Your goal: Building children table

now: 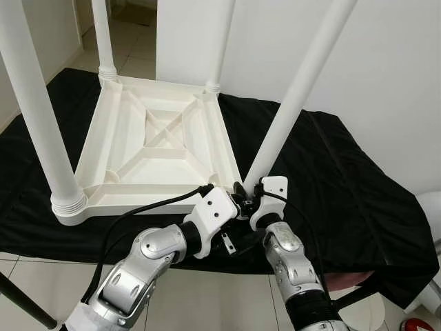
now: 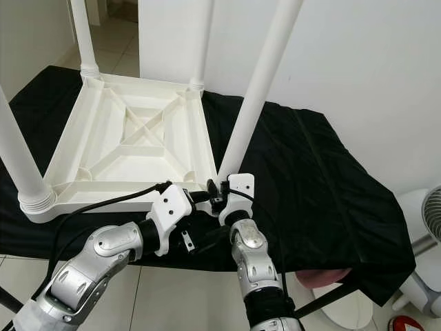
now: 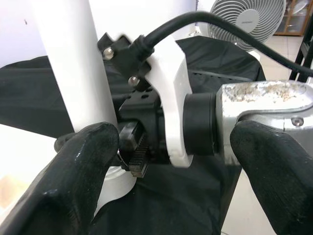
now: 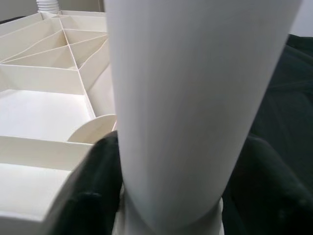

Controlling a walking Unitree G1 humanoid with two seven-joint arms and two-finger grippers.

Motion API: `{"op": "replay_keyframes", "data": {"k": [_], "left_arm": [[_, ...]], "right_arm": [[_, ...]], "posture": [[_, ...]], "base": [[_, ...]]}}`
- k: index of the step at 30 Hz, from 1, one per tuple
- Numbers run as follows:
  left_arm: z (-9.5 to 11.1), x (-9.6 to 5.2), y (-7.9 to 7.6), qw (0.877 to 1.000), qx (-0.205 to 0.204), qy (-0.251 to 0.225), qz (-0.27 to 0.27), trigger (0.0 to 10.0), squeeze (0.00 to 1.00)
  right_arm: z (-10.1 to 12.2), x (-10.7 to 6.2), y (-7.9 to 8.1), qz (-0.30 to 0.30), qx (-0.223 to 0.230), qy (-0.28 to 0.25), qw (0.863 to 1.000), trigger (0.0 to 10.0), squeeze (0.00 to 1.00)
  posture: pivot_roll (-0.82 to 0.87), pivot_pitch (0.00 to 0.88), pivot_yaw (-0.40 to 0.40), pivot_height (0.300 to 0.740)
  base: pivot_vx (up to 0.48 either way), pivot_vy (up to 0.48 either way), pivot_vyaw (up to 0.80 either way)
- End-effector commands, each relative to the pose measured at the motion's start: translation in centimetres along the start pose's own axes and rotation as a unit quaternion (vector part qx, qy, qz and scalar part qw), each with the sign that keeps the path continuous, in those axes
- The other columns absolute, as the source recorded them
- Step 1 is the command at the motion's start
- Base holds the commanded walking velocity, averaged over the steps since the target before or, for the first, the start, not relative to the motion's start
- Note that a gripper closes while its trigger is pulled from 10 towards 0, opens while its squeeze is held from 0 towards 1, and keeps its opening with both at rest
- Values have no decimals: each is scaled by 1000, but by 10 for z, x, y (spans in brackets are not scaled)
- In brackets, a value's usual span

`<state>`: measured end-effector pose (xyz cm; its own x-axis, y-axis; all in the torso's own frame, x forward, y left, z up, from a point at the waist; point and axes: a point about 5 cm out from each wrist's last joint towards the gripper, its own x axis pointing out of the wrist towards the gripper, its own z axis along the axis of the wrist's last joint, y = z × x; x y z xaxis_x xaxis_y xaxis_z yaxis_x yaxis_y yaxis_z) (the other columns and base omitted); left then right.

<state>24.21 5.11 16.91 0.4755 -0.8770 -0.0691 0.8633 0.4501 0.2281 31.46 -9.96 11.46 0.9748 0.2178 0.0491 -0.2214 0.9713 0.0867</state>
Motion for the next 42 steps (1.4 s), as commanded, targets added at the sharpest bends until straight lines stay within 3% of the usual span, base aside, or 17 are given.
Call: {"op": "replay_keyframes", "data": {"k": [1,7,9,10,13,14,23,24,29,42], "left_arm": [[1,3,-2,1000,0,-1,-7,10000,0],[4,4,-1,1000,-3,-7,-4,10000,0],[4,3,0,1000,-3,-7,-3,10000,0],[4,3,0,1000,-4,-7,-3,10000,0],[4,2,0,1000,-4,-7,-2,10000,0],[4,2,1,1000,-5,-7,-2,10000,0],[2,4,-1,1000,-9,-4,-8,10000,0],[2,4,-1,1000,-8,-3,-10,10000,0],[3,4,1,1000,-5,-3,-10,10000,0],[4,3,4,1000,3,-1,-14,10000,0]], "right_arm": [[3,0,-3,-7,-4,-1,1000,10000,1000],[13,0,-14,18,-15,-6,1000,10000,1000],[17,0,-17,64,-13,-5,998,10000,1000],[18,-1,-17,107,-17,-2,994,10000,694],[19,-3,-16,137,-20,0,990,10000,694],[18,-3,-19,167,-31,6,985,10000,0],[11,-2,-28,247,-70,24,966,10000,0],[8,2,-28,272,-71,36,959,10000,0],[3,11,-26,297,-85,54,949,10000,0],[-2,24,-18,310,-107,71,942,10000,0]], "posture": [[41,0,-167,740],[39,0,-170,740],[39,0,-170,740],[39,0,-170,740],[37,0,-170,740],[36,0,-169,740],[44,0,-163,740],[44,0,-163,740],[53,0,-157,740],[71,0,-145,740]], "base": [[0,0,0],[0,0,0],[0,0,0],[0,0,0],[0,0,0],[0,0,0],[0,0,0],[0,0,0],[0,0,0],[0,0,0]]}}
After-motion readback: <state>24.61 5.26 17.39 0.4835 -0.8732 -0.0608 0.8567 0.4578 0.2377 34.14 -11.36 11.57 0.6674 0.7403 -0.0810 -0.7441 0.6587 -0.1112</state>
